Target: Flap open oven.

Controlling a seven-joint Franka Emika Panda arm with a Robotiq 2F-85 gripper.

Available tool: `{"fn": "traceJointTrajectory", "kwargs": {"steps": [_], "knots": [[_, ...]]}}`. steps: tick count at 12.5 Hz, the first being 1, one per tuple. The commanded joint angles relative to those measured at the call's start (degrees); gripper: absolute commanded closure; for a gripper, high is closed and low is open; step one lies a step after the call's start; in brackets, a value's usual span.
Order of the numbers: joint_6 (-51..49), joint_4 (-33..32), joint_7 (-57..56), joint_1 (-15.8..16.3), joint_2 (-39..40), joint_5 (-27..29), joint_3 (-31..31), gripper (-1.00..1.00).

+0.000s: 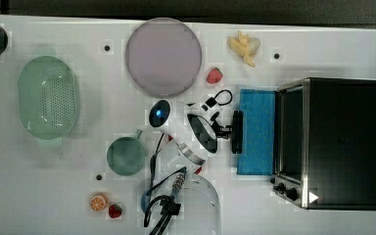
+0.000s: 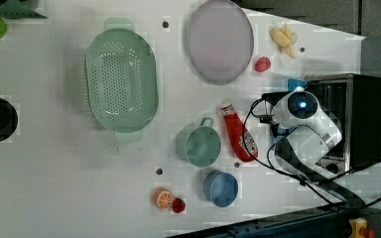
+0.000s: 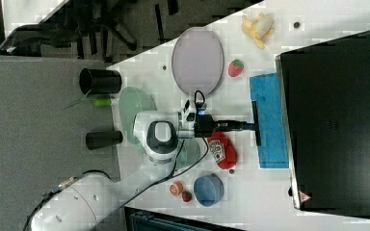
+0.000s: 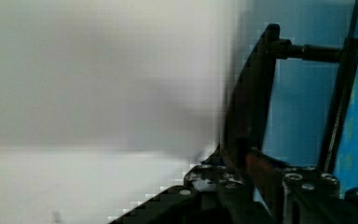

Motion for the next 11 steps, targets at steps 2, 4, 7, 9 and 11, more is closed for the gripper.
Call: {"fn": "traceJointTrajectory", "kwargs": {"steps": [2, 4, 7, 9, 11], "knots": [[1.7, 1.39, 3.04, 0.76, -8.72, 15.15, 0.48, 0.65], [1.65, 1.44, 3.04, 0.43, -13.63, 23.44, 0.16, 0.65], [-0.16, 2.14, 3.04, 0.02, -20.44, 35.11, -1.46, 0.65], [-4.98, 3.67, 3.04, -0.12, -24.11, 40.86, -2.87, 0.65], [-9.93, 6.35, 3.04, -0.12, -27.45, 41.67, -3.29, 0.65]]}}
